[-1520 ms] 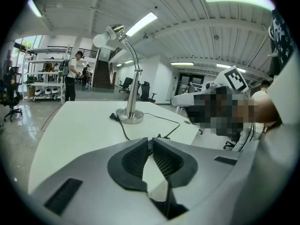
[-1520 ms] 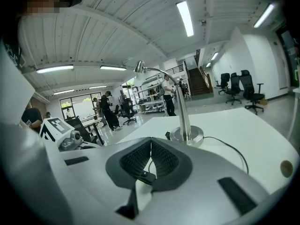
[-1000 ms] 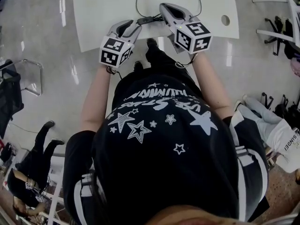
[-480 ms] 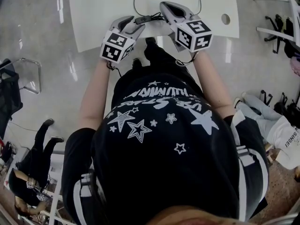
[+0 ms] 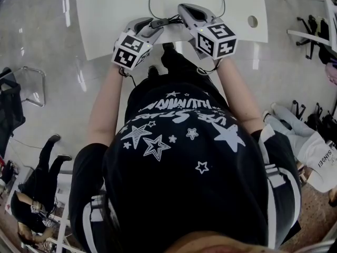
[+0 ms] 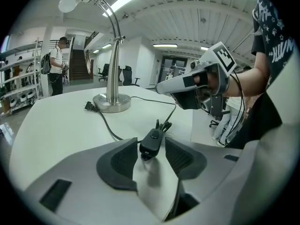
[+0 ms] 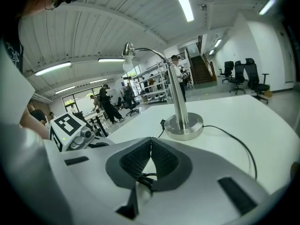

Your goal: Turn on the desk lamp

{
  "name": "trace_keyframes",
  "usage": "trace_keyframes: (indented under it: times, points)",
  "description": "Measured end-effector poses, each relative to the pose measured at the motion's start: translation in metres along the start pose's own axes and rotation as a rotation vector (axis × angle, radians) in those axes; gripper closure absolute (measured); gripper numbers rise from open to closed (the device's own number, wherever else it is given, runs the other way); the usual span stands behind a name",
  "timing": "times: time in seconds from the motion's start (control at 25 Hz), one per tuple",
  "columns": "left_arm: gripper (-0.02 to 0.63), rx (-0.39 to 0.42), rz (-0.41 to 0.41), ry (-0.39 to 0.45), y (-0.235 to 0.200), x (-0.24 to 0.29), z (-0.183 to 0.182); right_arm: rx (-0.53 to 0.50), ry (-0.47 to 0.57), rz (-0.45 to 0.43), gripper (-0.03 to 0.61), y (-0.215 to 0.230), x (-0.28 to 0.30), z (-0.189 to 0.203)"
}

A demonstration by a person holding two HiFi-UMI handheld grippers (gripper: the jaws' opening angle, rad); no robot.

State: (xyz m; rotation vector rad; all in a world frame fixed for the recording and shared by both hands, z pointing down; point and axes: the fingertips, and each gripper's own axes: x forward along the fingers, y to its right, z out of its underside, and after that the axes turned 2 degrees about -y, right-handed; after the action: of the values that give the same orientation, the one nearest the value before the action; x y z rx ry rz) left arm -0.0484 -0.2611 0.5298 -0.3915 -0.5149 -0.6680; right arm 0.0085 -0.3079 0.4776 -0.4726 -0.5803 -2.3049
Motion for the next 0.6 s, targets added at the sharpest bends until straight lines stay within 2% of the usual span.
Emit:
trace_keyframes:
  times: [0.4, 0.6]
  points:
    - [0.464, -0.011, 0.033, 0.001, 0.002, -0.007, 0.001, 0.000, -0.019, -0.013, 0.572, -0.010, 0.005, 0.006]
    - [0.476, -0.009, 0.062, -0.015, 0.003, -0.010, 0.005, -0.014, -0.062, -0.092, 0.573, -0.028, 0.014, 0.013]
